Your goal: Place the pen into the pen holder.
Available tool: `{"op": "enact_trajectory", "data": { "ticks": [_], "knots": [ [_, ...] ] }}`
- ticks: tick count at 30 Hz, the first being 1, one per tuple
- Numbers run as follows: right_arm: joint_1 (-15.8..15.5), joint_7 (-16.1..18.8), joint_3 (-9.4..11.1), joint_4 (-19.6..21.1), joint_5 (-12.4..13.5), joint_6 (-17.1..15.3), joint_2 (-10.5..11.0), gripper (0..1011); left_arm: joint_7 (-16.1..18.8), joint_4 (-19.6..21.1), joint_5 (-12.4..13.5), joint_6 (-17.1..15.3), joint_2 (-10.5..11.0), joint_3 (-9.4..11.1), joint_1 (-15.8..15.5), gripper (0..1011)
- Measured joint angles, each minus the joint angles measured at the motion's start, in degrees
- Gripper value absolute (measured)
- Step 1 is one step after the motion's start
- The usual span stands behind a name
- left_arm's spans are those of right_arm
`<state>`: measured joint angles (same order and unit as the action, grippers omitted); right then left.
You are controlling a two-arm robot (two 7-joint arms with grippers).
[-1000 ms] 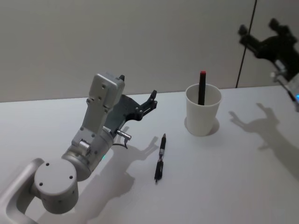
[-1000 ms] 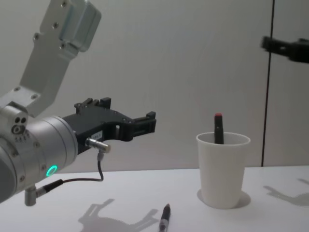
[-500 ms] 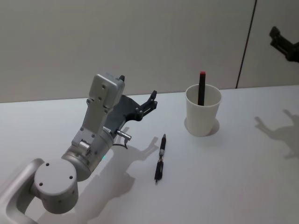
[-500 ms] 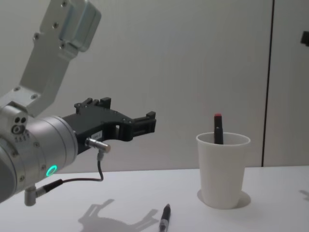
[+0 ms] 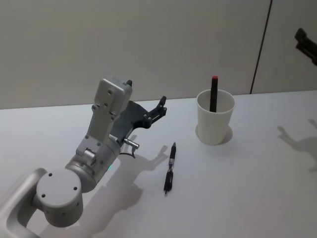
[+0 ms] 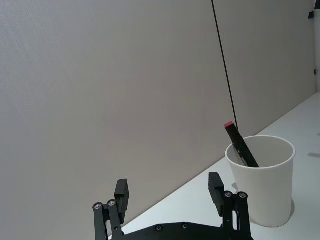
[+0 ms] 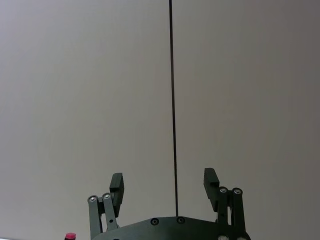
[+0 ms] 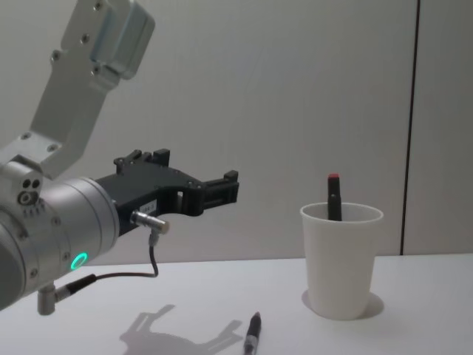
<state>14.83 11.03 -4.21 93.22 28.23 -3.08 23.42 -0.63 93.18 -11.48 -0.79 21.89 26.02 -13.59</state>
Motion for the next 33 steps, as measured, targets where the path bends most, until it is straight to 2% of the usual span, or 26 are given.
{"op": "enact_trajectory", "data": {
  "ticks": [10, 15, 22, 28, 33],
  "knots": [
    [-0.4, -0.2, 0.3, 0.6, 0.2, -0.3, 0.4, 1001, -0.1, 0.0, -0.1, -0.1, 0.1, 0.0, 0.1, 1000],
    [-0.6, -0.2, 0.4, 0.7, 0.3, -0.4, 0.5, 1001, -0.6, 0.6, -1.1, -1.0, 0.5, -0.1, 0.8, 1000],
    [-0.7, -0.3, 0.5, 0.9, 0.3, -0.5, 0.6, 1001, -0.8, 2.1, -3.8, -3.0, 1.7, -0.2, 2.7, 1000],
    [-0.7, -0.3, 0.5, 1.0, 0.3, -0.5, 0.7, 1001, -0.3, 3.9, -7.8, -5.5, 3.2, -0.5, 5.1, 1000],
    [-0.7, -0.3, 0.6, 1.0, 0.4, -0.5, 0.7, 1001, 0.2, 4.9, -10.2, -6.5, 4.2, -0.7, 6.6, 999]
  ]
}}
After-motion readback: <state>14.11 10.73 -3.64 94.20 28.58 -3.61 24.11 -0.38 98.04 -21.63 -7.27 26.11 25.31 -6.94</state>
